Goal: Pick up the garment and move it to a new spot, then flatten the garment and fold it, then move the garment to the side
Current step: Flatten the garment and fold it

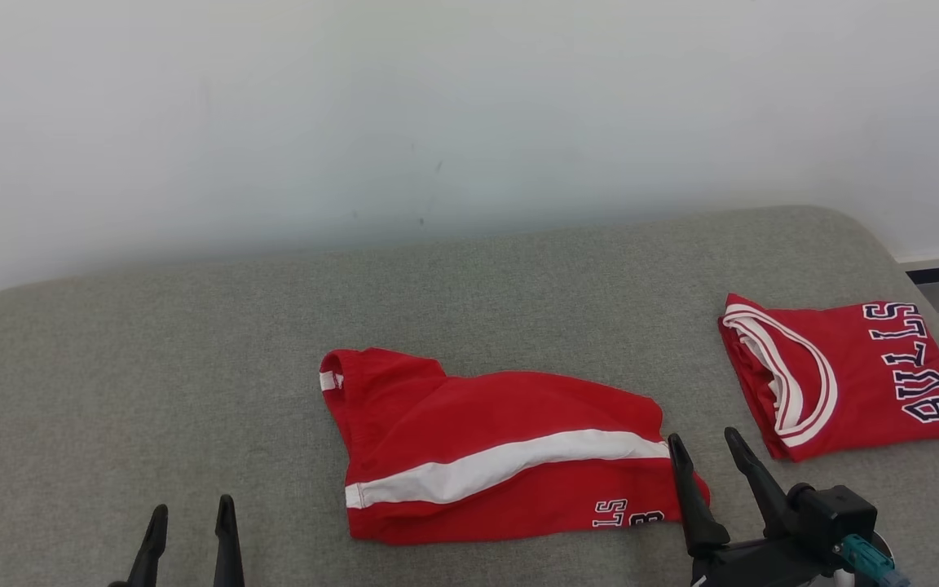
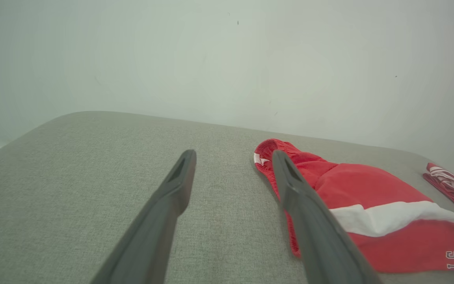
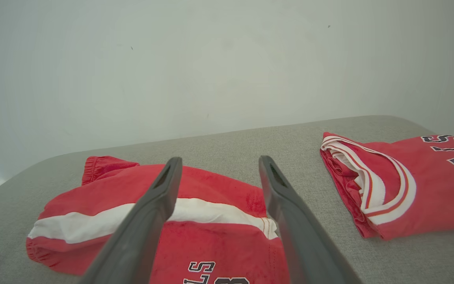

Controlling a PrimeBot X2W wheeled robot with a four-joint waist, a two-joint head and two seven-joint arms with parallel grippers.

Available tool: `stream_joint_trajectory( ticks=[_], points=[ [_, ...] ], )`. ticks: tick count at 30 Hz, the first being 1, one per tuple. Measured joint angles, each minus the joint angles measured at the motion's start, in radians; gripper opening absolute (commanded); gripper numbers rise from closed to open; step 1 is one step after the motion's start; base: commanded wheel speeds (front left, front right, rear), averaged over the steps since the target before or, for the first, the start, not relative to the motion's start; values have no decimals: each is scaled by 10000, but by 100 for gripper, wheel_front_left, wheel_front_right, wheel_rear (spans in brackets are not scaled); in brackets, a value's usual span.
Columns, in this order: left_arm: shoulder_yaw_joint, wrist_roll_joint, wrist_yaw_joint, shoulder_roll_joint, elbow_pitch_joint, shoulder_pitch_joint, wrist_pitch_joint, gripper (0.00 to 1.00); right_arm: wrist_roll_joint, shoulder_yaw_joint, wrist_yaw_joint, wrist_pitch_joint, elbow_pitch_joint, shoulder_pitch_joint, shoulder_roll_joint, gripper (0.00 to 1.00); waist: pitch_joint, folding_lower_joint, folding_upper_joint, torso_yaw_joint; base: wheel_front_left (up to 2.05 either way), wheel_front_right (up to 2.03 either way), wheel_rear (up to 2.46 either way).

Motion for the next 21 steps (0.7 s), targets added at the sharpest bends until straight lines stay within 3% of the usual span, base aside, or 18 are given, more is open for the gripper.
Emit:
stream_joint_trajectory(
  ticks=[21],
  points=[
    [-244, -71, 157, 2, 284, -1, 0, 100, 27, -372, 0, 267, 236, -53, 102, 100, 178, 0, 0, -14, 0, 0, 0]
  ],
)
